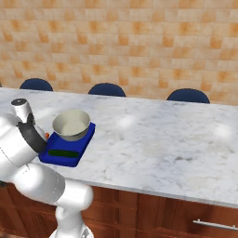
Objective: Place the two vegetables and bowl onto the tray for setting up a vegetable dip station.
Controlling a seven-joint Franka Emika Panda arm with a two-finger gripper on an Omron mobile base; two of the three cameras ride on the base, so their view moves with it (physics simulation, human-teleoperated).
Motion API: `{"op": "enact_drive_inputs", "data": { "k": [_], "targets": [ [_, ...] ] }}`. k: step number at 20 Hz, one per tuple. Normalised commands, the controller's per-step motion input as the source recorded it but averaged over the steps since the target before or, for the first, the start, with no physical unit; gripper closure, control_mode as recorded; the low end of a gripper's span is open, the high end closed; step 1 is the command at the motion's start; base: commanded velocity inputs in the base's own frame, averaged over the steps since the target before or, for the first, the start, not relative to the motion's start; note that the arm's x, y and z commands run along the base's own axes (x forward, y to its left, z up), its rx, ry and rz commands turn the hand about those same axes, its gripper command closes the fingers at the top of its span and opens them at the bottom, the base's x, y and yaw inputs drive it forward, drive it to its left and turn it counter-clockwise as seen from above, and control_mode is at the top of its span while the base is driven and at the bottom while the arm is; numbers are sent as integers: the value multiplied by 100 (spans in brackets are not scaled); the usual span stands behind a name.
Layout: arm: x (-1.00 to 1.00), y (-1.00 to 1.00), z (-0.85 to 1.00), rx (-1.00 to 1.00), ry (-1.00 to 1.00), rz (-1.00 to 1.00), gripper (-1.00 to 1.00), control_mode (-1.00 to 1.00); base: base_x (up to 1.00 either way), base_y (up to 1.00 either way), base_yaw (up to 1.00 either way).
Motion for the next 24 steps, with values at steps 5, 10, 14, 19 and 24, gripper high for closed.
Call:
{"op": "enact_drive_inputs", "data": {
  "k": [5,10,14,19,24],
  "targets": [
    [45,16,-24,-18,-10,0,-100,-100,0,0,0],
    [11,-38,-8,-2,9,-2,-100,-100,0,0,0],
    [2,-25,-8,0,5,7,-100,-100,0,0,0],
    [0,-31,-28,0,1,9,-100,-100,0,0,0],
    [12,-2,-8,-1,0,11,-100,-100,0,0,0]
  ]
}}
